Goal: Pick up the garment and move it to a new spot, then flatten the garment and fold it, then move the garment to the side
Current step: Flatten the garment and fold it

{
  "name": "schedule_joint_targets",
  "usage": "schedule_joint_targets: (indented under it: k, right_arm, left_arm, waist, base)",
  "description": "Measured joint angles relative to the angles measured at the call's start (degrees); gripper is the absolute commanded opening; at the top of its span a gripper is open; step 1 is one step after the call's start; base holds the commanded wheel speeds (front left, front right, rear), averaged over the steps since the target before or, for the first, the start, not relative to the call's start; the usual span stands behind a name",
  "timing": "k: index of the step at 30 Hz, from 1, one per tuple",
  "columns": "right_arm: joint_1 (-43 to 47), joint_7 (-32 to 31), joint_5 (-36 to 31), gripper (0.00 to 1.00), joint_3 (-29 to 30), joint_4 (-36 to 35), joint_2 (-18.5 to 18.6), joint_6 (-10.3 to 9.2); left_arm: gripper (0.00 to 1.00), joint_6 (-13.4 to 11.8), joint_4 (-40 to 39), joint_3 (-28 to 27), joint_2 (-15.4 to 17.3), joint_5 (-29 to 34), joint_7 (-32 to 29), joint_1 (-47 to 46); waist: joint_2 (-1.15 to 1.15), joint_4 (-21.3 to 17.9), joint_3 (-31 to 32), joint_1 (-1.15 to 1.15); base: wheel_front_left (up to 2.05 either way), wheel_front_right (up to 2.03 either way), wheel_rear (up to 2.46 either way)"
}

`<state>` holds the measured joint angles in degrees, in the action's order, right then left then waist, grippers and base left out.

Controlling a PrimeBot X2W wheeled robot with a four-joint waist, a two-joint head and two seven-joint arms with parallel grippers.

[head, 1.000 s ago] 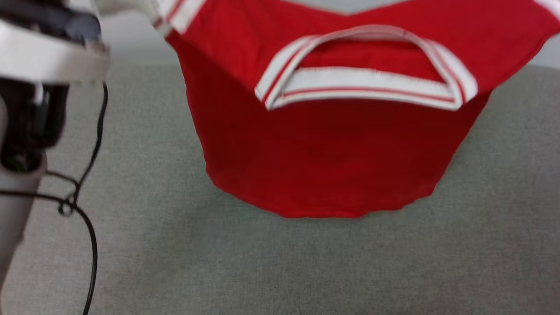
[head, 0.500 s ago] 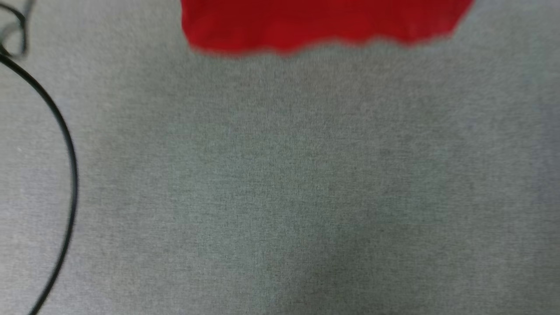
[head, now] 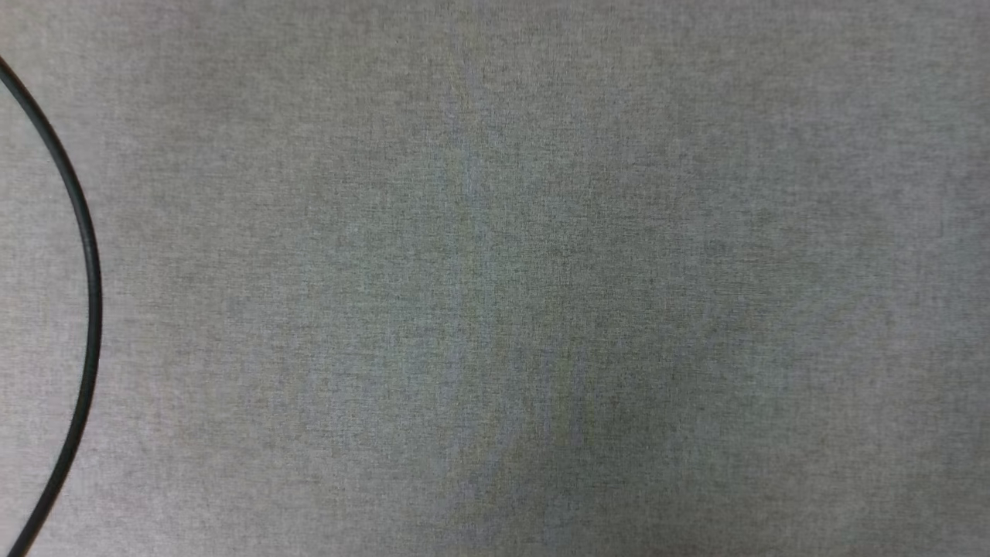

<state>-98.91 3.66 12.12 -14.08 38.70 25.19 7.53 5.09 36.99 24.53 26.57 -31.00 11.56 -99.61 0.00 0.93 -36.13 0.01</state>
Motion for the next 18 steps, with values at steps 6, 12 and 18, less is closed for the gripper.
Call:
schedule_joint_targets:
  k: [6, 12, 18]
  right_arm:
    - [2.6, 6.5, 1.9, 0.00, -4.5, 6.7, -1.5, 0.00]
    - [11.8, 9.6, 5.8, 0.00, -8.7, 6.9, -1.4, 0.00]
    - [24.3, 10.7, 9.9, 0.00, -12.4, 3.0, 0.0, 0.00]
  left_arm:
    - [0.00, 1.3, 4.2, 0.7, -0.4, -0.6, 2.7, 2.6]
    - [0.00, 1.6, 1.6, -0.7, 0.5, -1.5, 3.3, 13.4]
    - [0.00, 1.4, -5.8, -4.2, 1.2, -1.5, 3.4, 29.2]
  waist:
    - [0.00, -0.3, -0.5, 0.00]
    - [0.00, -0.7, 2.5, -0.01]
    - [0.00, -0.9, 6.9, -0.01]
  base:
    - [0.00, 0.00, 0.00]
    - [0.00, 0.00, 0.00]
    - [0.00, 0.00, 0.00]
